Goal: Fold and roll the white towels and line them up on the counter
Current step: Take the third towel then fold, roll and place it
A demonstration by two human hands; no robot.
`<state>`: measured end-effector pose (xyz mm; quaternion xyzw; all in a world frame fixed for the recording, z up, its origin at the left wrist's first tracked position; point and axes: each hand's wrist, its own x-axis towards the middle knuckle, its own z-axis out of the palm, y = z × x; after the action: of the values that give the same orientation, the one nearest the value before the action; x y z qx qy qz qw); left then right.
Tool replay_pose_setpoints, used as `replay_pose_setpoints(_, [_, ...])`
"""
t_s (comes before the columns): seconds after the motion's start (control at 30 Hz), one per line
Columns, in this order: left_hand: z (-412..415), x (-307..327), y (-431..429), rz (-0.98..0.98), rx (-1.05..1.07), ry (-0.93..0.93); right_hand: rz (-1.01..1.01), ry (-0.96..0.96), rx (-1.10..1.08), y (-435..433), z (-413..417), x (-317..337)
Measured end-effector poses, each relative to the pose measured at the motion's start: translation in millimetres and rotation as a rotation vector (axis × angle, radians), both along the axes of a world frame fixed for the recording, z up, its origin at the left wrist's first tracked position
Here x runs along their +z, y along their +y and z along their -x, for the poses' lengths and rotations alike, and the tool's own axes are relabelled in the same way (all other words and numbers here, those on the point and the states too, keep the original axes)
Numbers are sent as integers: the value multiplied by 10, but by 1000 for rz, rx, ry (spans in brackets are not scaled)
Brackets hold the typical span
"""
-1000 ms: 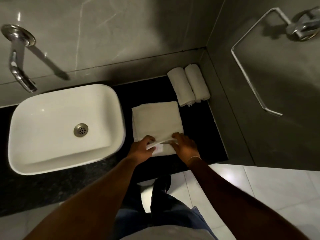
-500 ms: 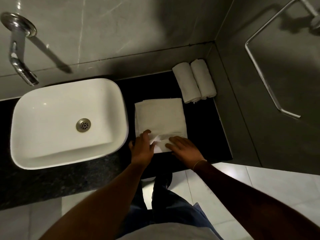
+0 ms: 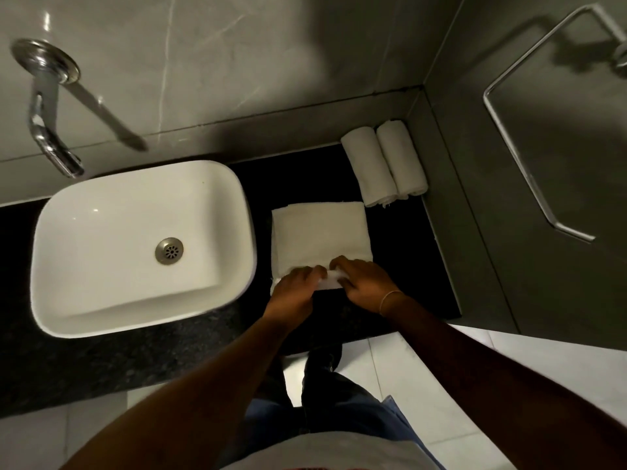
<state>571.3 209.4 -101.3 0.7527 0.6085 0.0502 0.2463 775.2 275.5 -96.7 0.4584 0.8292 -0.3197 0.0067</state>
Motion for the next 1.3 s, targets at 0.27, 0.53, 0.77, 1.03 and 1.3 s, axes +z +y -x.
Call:
replay_pose_setpoints(0.27, [150,85,768,593,212,-283,-350,-17,77,20,-173,-199])
replay_pose_setpoints(0.53, [48,71,588,188,90,-78,-54,-69,53,213,-152,-29])
replay_pose_setpoints(0.77, [-38,-15,153,-95,-112,250,224,-97,9,442,-71,59])
replay_pose_setpoints(1.03, [192,78,636,231,121,-20,-180,43,40,248,-72,-101])
replay_pose_setpoints(1.3, [154,157,714,440,7,-1,201,-10,-154,303,-65,-107])
